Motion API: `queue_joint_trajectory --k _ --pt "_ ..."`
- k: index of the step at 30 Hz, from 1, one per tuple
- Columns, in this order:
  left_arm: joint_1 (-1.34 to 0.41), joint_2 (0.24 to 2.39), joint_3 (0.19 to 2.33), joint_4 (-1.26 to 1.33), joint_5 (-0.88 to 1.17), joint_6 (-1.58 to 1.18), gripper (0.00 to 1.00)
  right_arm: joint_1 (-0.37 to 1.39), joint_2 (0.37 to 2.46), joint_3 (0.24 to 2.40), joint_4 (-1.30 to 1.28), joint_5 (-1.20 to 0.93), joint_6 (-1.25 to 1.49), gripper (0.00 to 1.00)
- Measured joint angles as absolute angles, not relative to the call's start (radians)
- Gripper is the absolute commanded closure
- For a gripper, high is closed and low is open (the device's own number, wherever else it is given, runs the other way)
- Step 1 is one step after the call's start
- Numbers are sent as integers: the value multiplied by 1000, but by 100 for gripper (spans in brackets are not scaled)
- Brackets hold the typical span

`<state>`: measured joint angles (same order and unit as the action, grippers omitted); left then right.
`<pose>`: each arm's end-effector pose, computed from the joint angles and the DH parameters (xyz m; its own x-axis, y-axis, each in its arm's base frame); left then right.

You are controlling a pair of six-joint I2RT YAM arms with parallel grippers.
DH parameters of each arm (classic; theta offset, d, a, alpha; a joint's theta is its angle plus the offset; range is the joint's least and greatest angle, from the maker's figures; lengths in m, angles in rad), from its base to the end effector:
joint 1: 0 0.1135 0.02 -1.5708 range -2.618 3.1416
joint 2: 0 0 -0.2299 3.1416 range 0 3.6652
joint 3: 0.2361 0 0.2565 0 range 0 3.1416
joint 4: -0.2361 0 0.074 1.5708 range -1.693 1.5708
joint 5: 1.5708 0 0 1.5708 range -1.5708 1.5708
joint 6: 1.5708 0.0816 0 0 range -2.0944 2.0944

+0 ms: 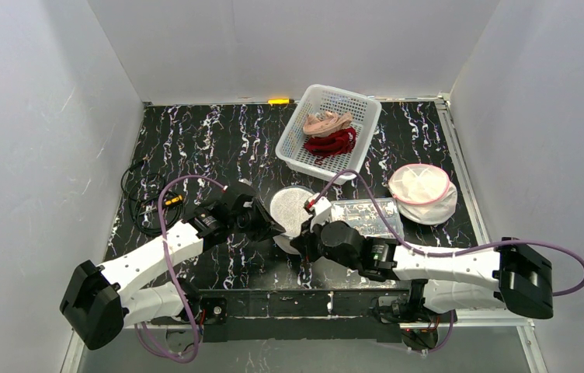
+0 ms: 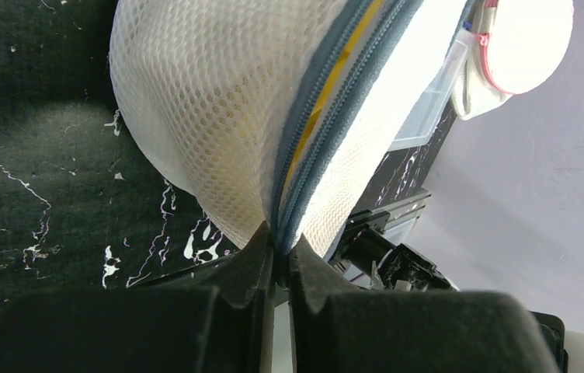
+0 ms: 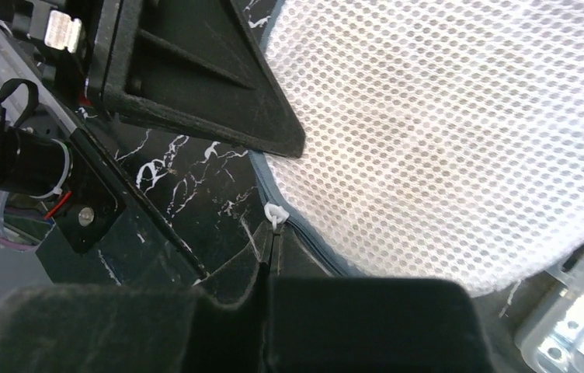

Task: Unzip the laundry bag and remove the bra
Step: Unzip the laundry bag at the center of the board.

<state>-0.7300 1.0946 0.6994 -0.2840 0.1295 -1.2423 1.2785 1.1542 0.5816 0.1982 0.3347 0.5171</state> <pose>0.2079 -0.2002 0.1799 -0.8478 -0.5008 -0.1742 -0.2056 0.6133 -0.7626 0.1149 0.2888 0.1838 -0.4952 -0.0251 -0.8684 -0.6575 0.6642 0.3557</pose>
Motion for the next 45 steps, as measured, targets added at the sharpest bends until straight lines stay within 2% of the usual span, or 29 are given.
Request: queue_joint_trajectory --k 14,22,23,24,27,29,30,37,41,45 --pt "-727 1100 750 -315 106 -1148 100 1283 1025 572 36 463 524 99" --pt "-622 1185 848 -345 189 -1014 100 1283 1001 563 28 506 524 99" --pt "-608 1198 855 -348 209 -1001 98 1283 1002 562 32 506 524 99" --pt "-597 1217 866 -352 229 -989 91 1283 1003 562 35 506 524 99" --pt "-583 1251 875 -353 262 -967 58 1283 1014 562 44 501 524 99" --pt "-577 1237 859 -348 266 -960 43 1283 1023 562 49 494 523 99" --pt "-575 1218 844 -348 267 -961 40 1283 1027 562 50 490 523 99" --pt "-602 992 743 -422 237 -1033 25 1283 1037 563 63 457 522 99" --pt "-698 857 713 -451 180 -1125 24 1283 1048 567 81 438 520 99" --pt "-745 864 714 -450 141 -1198 24 1283 1082 575 101 407 519 99"
